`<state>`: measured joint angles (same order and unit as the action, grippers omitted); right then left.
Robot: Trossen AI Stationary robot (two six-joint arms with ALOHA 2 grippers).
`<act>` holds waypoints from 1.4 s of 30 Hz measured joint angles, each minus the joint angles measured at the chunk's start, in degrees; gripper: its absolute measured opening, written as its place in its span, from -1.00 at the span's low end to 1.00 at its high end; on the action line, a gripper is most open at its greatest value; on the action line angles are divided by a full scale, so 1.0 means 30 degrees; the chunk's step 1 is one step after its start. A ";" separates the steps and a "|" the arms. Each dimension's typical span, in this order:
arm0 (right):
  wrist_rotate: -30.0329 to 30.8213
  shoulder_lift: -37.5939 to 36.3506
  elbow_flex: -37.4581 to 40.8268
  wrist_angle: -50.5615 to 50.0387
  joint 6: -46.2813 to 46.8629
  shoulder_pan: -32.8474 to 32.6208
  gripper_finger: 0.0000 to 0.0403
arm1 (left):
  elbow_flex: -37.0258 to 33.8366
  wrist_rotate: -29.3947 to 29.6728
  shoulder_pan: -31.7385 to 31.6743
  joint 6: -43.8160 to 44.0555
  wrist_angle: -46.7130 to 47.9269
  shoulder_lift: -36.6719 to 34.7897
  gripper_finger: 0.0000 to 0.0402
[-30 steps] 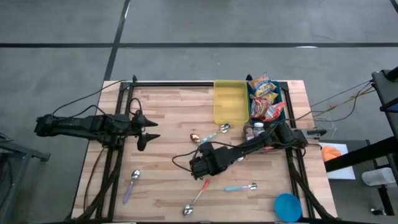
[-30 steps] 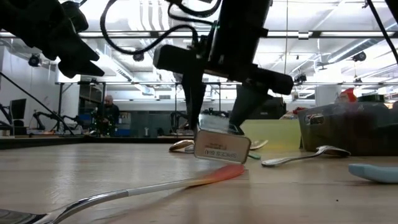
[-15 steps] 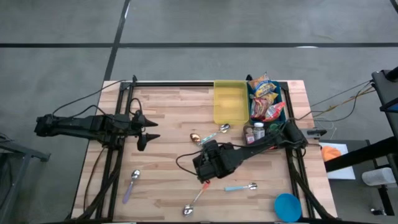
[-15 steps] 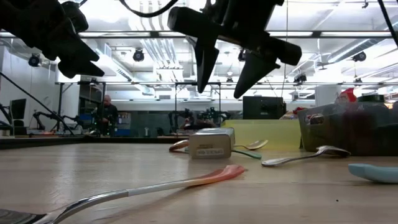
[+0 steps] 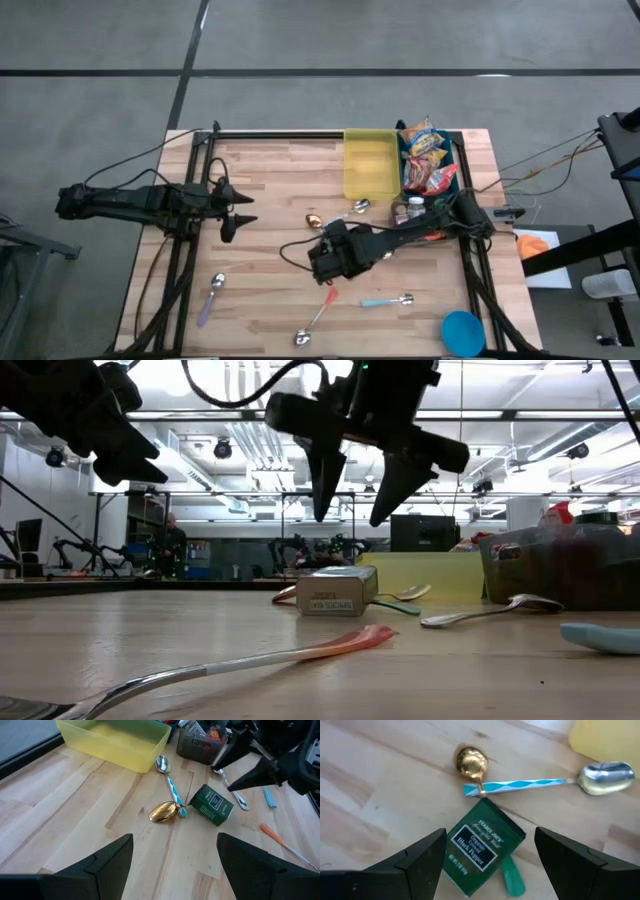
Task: Pick & Place Food Item
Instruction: Put the black seasoning can into the black bin
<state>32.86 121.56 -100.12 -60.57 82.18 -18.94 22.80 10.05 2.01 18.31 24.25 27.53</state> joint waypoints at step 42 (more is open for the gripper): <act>-0.0341 -0.0490 0.1650 0.1942 0.4844 0.0687 0.95 | -0.0004 -0.0003 -0.0003 0.0004 0.0018 -0.0007 0.44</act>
<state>31.84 120.09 -95.17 -54.75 96.72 -16.88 22.79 10.04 2.00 18.32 24.30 27.51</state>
